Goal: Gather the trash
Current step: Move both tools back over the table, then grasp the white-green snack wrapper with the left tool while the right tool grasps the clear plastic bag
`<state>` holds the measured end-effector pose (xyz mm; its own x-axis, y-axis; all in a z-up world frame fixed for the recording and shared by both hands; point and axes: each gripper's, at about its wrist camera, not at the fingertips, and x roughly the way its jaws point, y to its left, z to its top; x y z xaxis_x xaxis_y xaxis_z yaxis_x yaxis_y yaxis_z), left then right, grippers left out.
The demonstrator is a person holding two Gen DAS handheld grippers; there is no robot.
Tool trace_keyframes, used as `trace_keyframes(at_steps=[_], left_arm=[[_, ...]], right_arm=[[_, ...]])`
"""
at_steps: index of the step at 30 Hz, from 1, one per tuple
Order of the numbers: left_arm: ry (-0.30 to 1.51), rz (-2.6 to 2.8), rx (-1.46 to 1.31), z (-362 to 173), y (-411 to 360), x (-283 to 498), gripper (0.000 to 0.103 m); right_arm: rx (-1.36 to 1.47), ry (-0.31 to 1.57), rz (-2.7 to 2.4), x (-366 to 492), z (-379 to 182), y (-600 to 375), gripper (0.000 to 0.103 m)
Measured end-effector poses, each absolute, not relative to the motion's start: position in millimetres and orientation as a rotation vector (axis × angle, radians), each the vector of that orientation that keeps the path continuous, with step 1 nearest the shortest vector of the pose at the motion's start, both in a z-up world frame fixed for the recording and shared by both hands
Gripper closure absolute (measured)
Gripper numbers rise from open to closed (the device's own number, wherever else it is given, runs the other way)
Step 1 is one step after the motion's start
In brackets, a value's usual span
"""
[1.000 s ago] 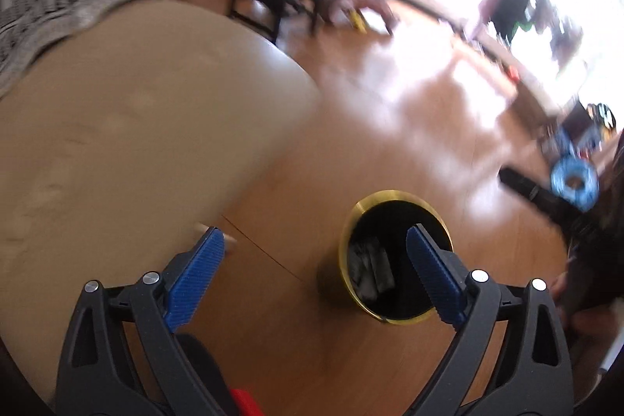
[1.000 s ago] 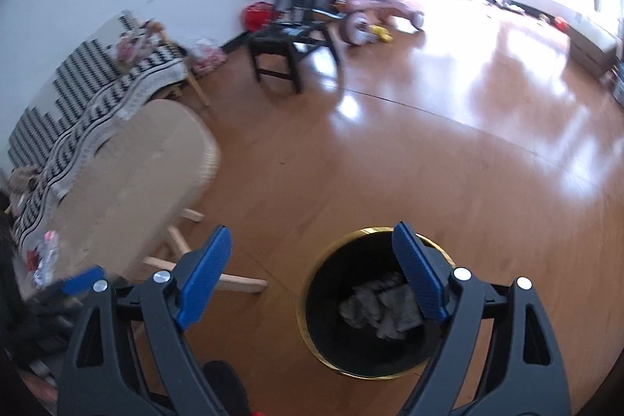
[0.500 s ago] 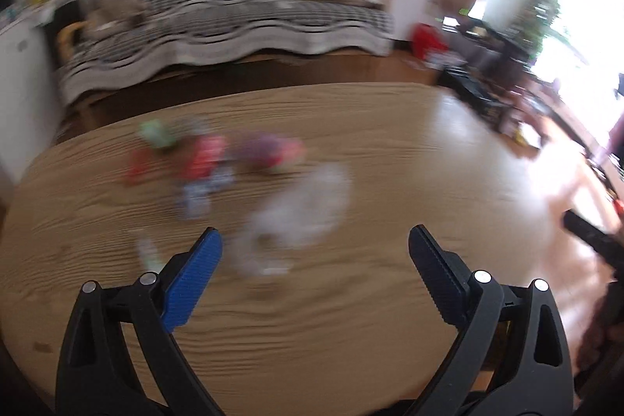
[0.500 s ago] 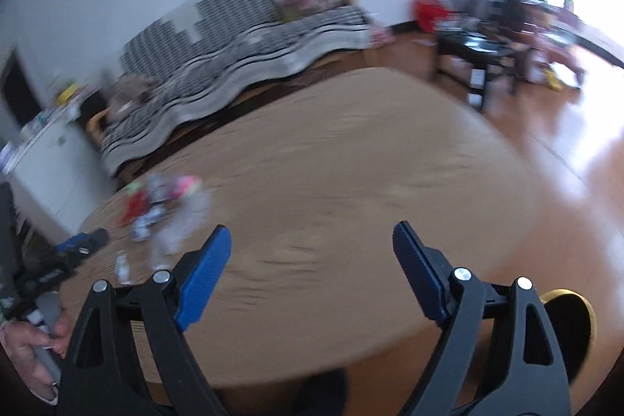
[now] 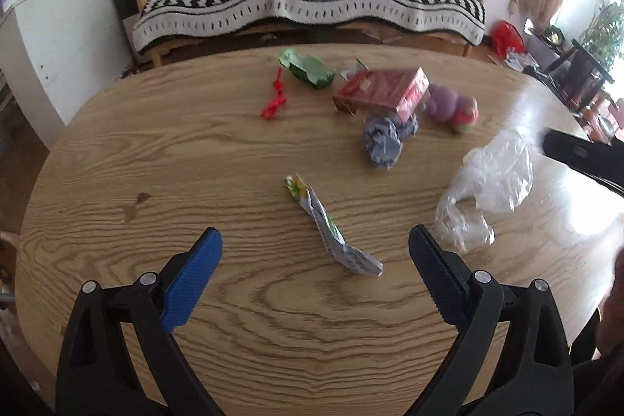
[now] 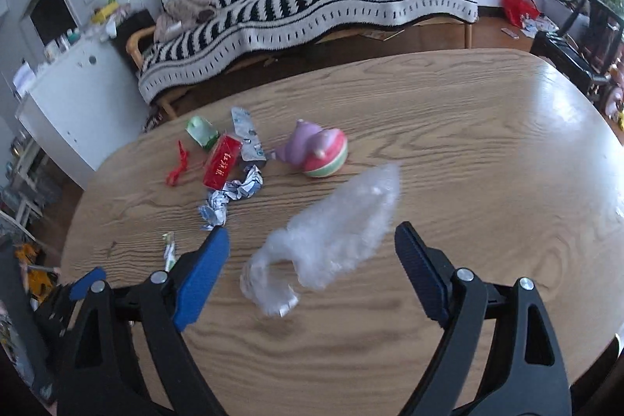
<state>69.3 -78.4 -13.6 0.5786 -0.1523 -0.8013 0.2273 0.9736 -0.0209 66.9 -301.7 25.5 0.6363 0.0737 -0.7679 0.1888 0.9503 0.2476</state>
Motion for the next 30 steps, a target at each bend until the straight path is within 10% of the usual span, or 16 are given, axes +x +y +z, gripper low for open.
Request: trace_keyframes(at_steps=[19,27,30], left_arm=[[0.964,-0.170,0.104,-60.9,-98.8,96.3,0.011],[0.968,-0.172,0.130,-61.5,-98.8,89.0,0.087],[0.979,-0.171,0.113,-61.1,-97.5,86.6,0.089]], right_arm=[[0.240,1.043,-0.054,116.5,-54.7,-295.5,0.029],[0.215,1.057,-0.006,111.4,-52.5,-284.6,0.080],[0.220,1.040,-0.005,108.8,-47.3,-283.5,0.083]])
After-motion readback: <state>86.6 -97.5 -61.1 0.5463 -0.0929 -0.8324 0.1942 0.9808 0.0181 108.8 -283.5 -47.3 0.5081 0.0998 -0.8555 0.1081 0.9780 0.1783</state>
